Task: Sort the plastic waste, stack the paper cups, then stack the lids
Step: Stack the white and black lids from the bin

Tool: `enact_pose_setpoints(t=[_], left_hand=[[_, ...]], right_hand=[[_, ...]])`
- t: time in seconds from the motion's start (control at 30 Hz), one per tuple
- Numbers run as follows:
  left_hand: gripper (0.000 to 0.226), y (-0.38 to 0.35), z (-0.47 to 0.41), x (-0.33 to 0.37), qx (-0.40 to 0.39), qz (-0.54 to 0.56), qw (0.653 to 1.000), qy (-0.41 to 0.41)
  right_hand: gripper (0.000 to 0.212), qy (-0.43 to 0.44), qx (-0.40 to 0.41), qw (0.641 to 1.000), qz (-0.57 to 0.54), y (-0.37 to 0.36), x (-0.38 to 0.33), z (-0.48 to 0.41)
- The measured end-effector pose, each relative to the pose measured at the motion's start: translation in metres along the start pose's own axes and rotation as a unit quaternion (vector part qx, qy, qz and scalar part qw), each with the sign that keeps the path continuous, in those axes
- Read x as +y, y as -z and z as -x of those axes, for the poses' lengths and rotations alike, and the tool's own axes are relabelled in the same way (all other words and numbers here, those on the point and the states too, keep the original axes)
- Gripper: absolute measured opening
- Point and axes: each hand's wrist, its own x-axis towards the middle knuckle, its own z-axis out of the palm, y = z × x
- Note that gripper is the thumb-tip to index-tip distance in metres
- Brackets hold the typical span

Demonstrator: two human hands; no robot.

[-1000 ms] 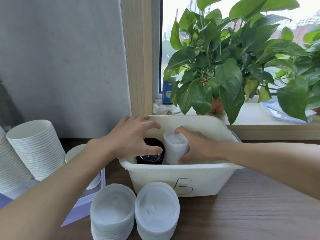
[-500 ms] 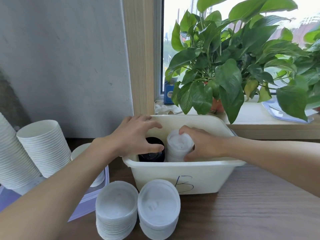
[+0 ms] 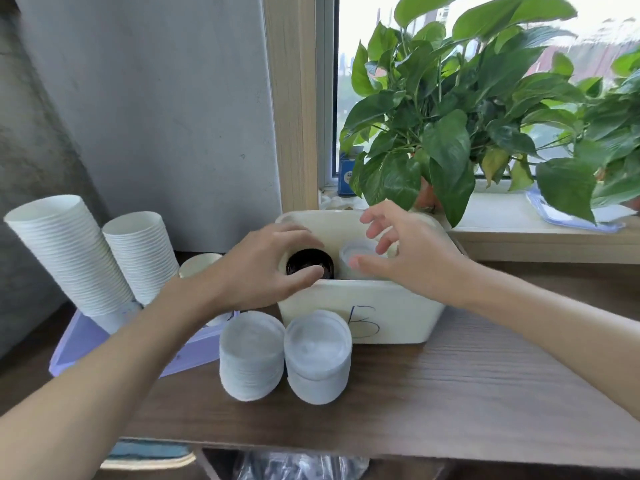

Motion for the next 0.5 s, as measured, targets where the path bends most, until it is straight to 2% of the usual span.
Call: enact_pose_setpoints(t=[0.13,0.2,0.5], left_hand=[[0.053,0.001,0.041,0.010,0.016,-0.012,1.000,0.006],[0.051,-0.001,0.060,0.012,0.023,-0.021,0.999,0.006],[0.053,-0.018,0.099,0.014,0.012,-0.016,1.000,0.023]], right_hand=[[0.040,0.032,-0.019,0.995,-0.087,-0.021,-0.013,0.046],[0.041,0.031,-0.036,0.995,-0.083,-0.037,-0.011,0.069],[0.079,-0.006,-0.066,0.995,-0.069,-0.092,0.010,0.100]])
